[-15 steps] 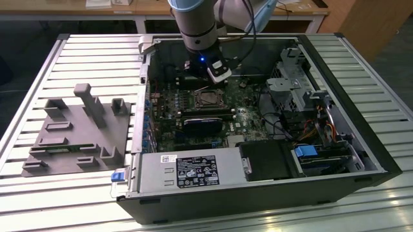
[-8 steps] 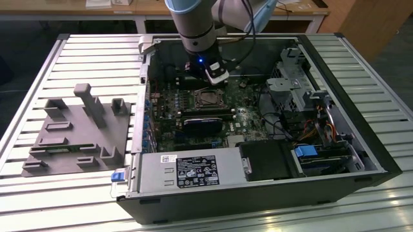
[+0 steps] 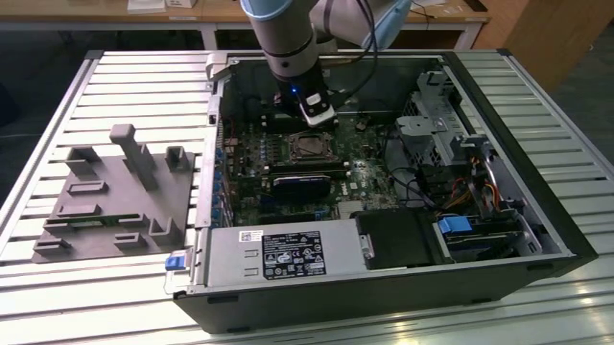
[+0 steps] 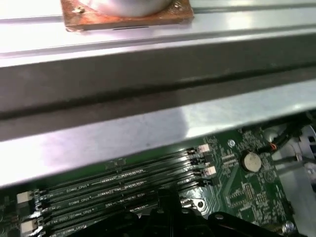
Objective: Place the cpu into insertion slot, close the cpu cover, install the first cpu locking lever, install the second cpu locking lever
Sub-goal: 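Install the first cpu locking lever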
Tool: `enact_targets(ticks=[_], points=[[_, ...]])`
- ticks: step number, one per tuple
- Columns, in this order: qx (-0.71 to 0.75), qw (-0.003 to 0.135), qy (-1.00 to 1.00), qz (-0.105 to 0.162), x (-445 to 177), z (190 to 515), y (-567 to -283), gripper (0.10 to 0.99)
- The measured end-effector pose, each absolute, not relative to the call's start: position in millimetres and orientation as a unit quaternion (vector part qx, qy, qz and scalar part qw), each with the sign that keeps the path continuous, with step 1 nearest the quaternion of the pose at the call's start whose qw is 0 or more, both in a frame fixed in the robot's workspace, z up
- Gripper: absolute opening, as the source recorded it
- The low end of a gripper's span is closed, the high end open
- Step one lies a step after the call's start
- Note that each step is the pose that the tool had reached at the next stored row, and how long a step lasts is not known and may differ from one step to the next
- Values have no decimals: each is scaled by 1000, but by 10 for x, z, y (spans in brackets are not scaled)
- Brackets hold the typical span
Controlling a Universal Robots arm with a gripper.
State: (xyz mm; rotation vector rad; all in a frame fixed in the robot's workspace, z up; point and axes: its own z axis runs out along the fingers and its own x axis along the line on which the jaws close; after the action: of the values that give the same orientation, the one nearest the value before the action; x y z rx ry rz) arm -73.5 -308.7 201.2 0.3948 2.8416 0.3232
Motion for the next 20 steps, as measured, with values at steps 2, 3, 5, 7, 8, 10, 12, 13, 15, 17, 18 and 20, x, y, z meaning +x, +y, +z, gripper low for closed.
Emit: enact_targets(ticks=[2,3,5,7,8,10,12,13,15,17,18,20], points=[[149,129,974,109,-736,2005,-3084,102],[153,129,974,109,-737,2002,-3079,102],[159,130,973,108,-742,1995,-3065,102],[164,131,972,107,-746,1991,-3051,102],[167,131,971,107,-749,1988,-3042,102],[171,131,971,106,-753,1986,-3025,102],[176,132,970,106,-756,1983,-3013,102],[179,132,969,105,-758,1981,-3007,102],[184,133,968,105,-763,1979,-2992,102],[189,133,967,104,-764,1976,-2982,102],[191,134,967,104,-764,1973,-2982,102],[196,134,966,103,-764,1966,-2982,102]])
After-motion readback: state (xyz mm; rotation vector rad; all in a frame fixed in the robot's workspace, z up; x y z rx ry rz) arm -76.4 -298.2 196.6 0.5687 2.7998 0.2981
